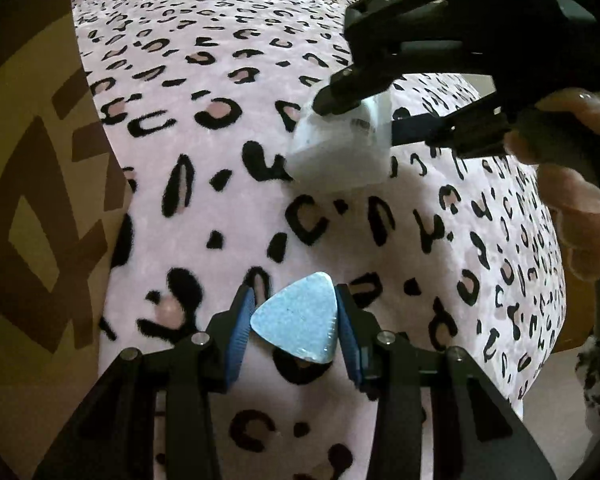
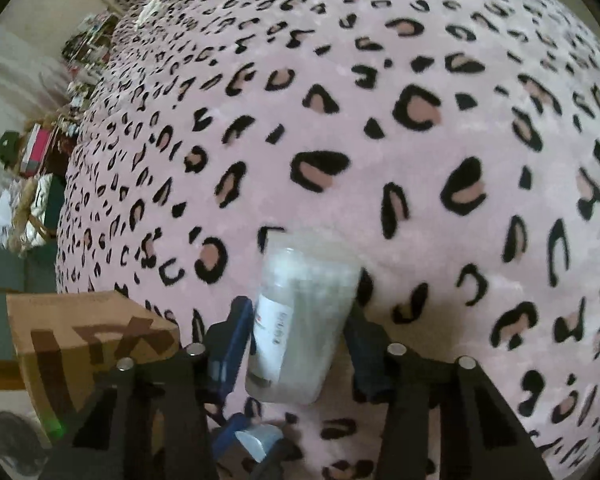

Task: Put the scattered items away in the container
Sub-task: 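Grasp the white cotton-swab tub with right tool while left tool grasps blue triangular pick, then carry the white tub and blue pick with both tools over the cardboard box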

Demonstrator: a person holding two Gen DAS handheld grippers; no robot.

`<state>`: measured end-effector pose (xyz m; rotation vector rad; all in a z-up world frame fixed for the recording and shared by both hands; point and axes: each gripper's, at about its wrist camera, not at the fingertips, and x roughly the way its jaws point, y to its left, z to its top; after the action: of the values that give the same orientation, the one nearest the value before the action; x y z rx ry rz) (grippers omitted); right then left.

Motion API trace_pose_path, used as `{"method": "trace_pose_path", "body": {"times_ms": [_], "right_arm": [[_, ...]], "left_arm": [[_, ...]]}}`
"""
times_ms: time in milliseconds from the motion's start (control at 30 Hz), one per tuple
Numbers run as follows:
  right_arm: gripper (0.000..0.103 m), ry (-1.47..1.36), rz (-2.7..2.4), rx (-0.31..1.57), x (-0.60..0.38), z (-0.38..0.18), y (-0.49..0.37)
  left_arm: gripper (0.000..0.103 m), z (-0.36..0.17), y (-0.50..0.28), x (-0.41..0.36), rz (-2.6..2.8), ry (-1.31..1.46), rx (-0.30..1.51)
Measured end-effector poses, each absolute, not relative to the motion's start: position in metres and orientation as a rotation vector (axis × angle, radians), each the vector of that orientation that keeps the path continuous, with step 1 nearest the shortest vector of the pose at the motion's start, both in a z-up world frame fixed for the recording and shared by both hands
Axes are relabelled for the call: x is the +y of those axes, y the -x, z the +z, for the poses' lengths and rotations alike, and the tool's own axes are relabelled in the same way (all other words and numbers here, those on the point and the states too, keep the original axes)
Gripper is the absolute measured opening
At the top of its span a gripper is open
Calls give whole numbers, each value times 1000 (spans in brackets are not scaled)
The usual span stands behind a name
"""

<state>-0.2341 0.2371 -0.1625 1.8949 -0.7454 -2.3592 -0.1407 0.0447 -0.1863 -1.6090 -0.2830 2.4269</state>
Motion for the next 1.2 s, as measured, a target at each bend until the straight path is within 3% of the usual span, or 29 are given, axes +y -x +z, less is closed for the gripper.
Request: {"method": "trace_pose_path", "body": {"times_ms": [700,1200], "right_arm": [[45,-1760,-2466,-522,241,-82,162],[45,-1584,-2518,-417,210,-5,106]], "left_arm": [[41,-112,88,50,2510,1569,-105],[41,-10,22,26,2653,1384,-17]]}}
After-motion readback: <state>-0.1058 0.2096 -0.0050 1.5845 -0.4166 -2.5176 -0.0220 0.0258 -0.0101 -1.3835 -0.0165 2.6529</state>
